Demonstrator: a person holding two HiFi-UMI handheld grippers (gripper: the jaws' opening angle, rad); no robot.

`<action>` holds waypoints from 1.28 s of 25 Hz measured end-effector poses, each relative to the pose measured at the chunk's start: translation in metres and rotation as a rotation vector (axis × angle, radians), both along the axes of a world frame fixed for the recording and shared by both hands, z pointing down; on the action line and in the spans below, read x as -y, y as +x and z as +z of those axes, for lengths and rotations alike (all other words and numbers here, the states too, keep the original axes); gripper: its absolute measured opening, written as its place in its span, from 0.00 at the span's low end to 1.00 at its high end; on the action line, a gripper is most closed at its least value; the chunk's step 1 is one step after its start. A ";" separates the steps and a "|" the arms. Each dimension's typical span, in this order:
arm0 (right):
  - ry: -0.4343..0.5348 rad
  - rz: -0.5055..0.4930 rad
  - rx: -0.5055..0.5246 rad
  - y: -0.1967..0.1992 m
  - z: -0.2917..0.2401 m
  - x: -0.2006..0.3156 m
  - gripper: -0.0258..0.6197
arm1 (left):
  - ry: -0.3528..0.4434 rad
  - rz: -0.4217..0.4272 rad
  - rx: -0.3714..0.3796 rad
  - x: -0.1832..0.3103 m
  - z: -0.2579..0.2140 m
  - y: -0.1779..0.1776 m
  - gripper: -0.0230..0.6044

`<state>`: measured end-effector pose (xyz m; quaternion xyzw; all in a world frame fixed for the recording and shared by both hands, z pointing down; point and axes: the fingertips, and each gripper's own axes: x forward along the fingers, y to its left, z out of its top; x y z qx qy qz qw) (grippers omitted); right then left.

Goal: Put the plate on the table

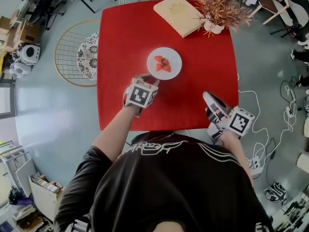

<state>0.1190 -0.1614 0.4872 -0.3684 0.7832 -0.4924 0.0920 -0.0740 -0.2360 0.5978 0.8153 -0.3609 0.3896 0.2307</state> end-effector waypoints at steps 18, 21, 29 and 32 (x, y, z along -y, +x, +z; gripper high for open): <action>0.213 -0.126 -0.066 -0.002 -0.057 -0.083 0.05 | 0.134 0.062 -0.612 -0.124 -0.155 0.053 0.05; 0.301 -0.160 -0.104 -0.003 -0.081 -0.106 0.05 | 0.126 0.102 -0.774 -0.168 -0.193 0.066 0.05; 0.465 -0.238 -0.103 -0.009 -0.126 -0.183 0.05 | 0.177 0.135 -0.956 -0.268 -0.258 0.079 0.05; 0.481 -0.241 -0.077 -0.003 -0.133 -0.207 0.05 | 0.201 0.166 -0.947 -0.298 -0.264 0.087 0.05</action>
